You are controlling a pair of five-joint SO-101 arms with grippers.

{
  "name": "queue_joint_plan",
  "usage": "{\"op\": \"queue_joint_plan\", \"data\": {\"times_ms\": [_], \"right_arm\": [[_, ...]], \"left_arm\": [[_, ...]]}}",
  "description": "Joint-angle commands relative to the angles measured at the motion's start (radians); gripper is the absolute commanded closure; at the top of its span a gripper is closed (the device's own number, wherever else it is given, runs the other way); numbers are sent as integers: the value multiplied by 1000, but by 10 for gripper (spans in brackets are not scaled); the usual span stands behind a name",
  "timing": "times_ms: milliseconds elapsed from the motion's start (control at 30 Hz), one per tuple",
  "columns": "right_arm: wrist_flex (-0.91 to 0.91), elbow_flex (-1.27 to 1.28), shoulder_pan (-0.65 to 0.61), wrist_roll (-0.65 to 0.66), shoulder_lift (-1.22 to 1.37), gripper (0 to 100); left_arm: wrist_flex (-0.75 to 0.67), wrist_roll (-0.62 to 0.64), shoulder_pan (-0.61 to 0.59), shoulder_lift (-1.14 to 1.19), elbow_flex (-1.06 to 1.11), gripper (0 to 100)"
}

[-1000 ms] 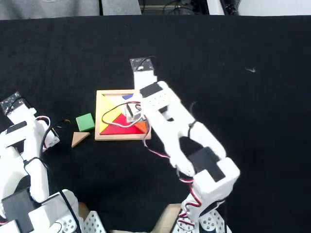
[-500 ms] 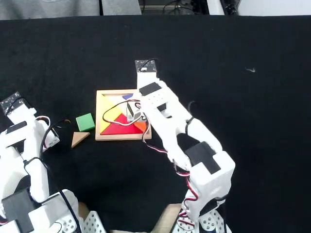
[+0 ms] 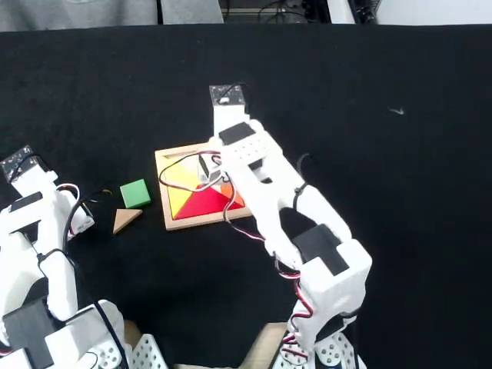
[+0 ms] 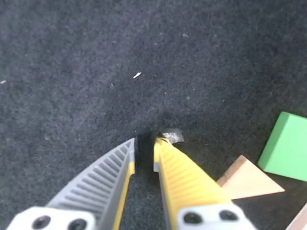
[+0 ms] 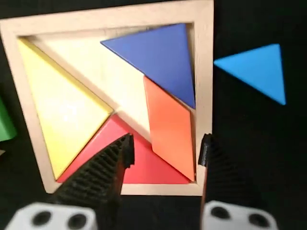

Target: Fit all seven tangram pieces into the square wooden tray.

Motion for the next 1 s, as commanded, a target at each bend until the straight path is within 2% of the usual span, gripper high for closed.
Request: {"op": "queue_joint_plan", "data": {"times_ms": [0, 100, 167, 333, 600, 967], "right_arm": [[60, -128, 34, 91, -15, 810], [66, -180, 40, 276, -8, 926], [55, -189, 38, 328, 4, 992], [-12, -237, 38, 336, 117, 988], [124, -470, 6, 338, 277, 987], [109, -565, 21, 338, 409, 987]], "left_arm": [[-12, -5, 15, -35, -5, 920], [-12, -5, 15, -35, -5, 920], [-12, -6, 15, -35, -5, 920], [-12, -6, 15, -35, -5, 920], [-12, -6, 15, -35, -5, 920], [-12, -6, 15, -35, -5, 920]]}}
